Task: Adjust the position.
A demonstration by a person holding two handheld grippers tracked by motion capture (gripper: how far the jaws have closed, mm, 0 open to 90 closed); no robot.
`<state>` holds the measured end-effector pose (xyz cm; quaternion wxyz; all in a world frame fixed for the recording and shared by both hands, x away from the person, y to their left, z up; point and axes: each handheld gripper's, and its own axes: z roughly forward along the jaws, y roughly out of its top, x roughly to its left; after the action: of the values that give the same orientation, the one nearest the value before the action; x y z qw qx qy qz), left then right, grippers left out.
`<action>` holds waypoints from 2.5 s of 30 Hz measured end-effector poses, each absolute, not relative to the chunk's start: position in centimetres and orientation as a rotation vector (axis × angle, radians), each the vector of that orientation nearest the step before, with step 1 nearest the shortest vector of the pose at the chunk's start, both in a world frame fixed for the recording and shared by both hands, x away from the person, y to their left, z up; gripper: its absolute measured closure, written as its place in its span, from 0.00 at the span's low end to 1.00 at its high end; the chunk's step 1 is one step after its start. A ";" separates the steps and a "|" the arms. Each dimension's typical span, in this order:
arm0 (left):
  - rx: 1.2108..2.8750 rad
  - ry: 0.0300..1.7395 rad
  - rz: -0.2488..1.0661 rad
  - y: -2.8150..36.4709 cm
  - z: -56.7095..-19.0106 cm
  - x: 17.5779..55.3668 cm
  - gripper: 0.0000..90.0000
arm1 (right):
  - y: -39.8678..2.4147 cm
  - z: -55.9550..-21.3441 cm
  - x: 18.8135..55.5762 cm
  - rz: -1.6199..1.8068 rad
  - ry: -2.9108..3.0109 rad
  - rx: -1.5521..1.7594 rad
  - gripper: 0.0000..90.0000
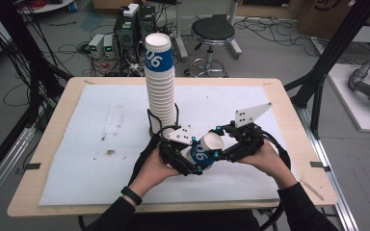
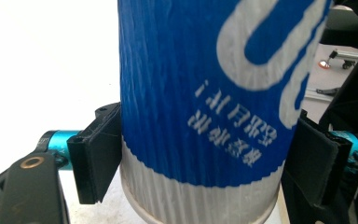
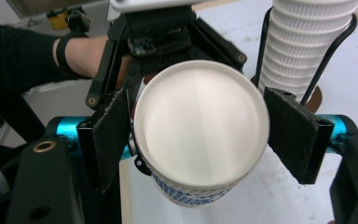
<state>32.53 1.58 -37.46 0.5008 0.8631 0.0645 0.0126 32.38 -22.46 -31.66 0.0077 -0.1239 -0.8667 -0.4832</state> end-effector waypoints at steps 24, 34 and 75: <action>1.717 0.258 -0.048 3.7 -37.4 32.6 0.07 | -25.1 -31.4 33.3 -1.814 -2.388 -0.422 0.34; 1.689 0.247 -0.085 3.7 -37.6 32.8 0.07 | -25.2 -31.5 33.3 -1.873 -2.337 -0.433 0.34; 1.697 0.220 -0.051 6.0 -35.7 33.0 0.22 | -24.8 -31.9 33.4 -1.772 -2.445 -0.428 0.28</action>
<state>33.02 5.95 -35.67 0.6554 0.7487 0.0969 -0.0224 33.40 -24.84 -31.90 0.0459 -0.1401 -0.8009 -0.5803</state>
